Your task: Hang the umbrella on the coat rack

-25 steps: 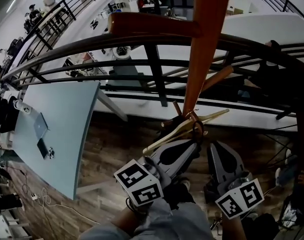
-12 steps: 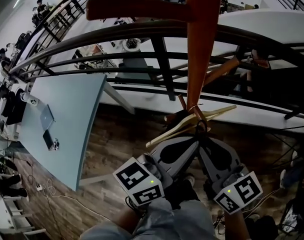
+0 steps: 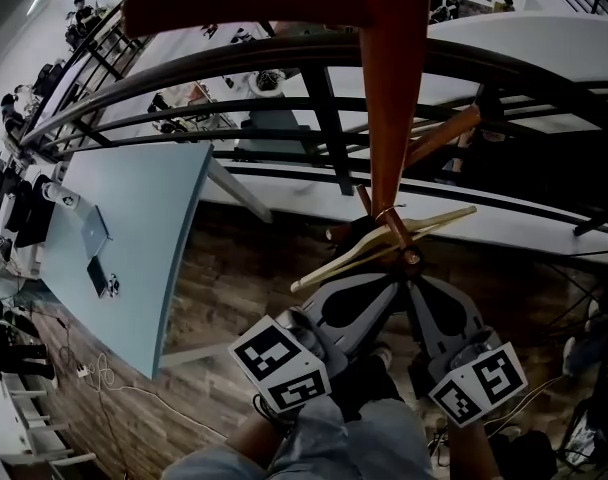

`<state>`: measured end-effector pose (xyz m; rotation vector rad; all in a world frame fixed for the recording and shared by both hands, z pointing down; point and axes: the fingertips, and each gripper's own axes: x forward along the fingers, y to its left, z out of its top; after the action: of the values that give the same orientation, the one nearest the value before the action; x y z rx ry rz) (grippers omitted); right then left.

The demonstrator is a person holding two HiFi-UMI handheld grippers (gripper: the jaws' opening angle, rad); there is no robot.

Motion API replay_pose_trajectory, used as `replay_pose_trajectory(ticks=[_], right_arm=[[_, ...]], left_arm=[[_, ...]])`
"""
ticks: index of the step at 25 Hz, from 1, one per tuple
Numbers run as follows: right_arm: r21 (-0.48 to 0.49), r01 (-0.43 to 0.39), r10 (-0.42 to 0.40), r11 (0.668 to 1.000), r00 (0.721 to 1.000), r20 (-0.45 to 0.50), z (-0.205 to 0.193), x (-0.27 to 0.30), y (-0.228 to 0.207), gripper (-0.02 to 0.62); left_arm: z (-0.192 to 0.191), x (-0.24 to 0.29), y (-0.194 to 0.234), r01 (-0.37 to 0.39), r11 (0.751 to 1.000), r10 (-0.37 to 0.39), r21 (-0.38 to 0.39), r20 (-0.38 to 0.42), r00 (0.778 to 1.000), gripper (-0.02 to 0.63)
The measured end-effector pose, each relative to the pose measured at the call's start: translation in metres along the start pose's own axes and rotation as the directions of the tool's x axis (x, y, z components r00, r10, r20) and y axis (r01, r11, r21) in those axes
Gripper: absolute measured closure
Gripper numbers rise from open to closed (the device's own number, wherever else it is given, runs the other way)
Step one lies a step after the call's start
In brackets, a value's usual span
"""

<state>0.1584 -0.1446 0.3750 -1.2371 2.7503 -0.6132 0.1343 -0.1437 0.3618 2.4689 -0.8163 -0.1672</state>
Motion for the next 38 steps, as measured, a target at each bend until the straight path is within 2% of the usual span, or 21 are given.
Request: replay_pose_trajectory(ticks=[24, 38], right_arm=[[0.005, 0.067, -0.066, 0.998, 0.997, -0.044, -0.03, 0.037, -0.03, 0.594], [-0.003, 0.119, -0.119, 0.993, 0.992, -0.047, -0.034, 0.055, -0.039, 0.594]], left_arm=[[-0.023, 0.015, 0.05, -0.07, 0.997, 0.07, -0.024, -0.014, 0.997, 0.601], [-0.023, 0.025, 0.067, -0.101, 0.993, 0.103, 0.055, -0.041, 0.994, 0.601]])
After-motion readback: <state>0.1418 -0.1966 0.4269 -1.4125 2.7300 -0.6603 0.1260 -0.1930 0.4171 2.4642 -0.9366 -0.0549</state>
